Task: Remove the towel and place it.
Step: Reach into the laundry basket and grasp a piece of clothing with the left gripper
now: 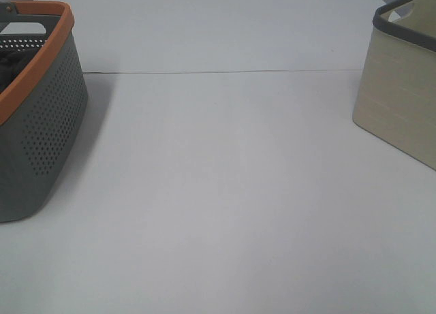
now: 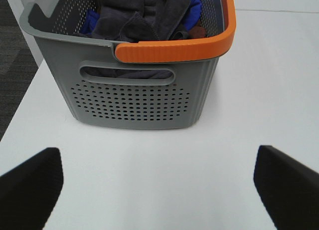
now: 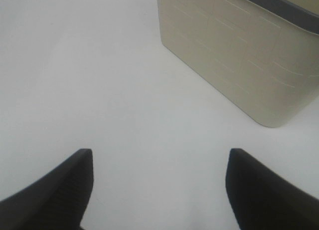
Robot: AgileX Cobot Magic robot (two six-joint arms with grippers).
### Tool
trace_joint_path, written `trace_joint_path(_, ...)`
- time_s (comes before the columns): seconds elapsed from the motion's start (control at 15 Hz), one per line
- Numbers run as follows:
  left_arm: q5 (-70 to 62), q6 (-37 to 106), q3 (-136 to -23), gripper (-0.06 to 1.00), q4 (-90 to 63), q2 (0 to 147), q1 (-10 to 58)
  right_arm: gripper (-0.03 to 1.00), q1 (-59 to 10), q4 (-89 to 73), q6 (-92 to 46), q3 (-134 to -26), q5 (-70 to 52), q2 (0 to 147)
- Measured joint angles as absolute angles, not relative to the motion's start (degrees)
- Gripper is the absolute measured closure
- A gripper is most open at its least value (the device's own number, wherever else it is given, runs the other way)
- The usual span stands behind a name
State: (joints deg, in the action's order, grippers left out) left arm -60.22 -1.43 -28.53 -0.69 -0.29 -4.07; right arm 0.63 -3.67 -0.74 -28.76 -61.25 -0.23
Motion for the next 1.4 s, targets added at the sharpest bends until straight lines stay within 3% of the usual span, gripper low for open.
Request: trace_joint_path(1.4, -60.2, 1.5, -28.5, -0.04, -0.6, -0.3, -4.1, 0.31, 0.6, -3.7, -0.7, -28.8, -61.2, -0.2)
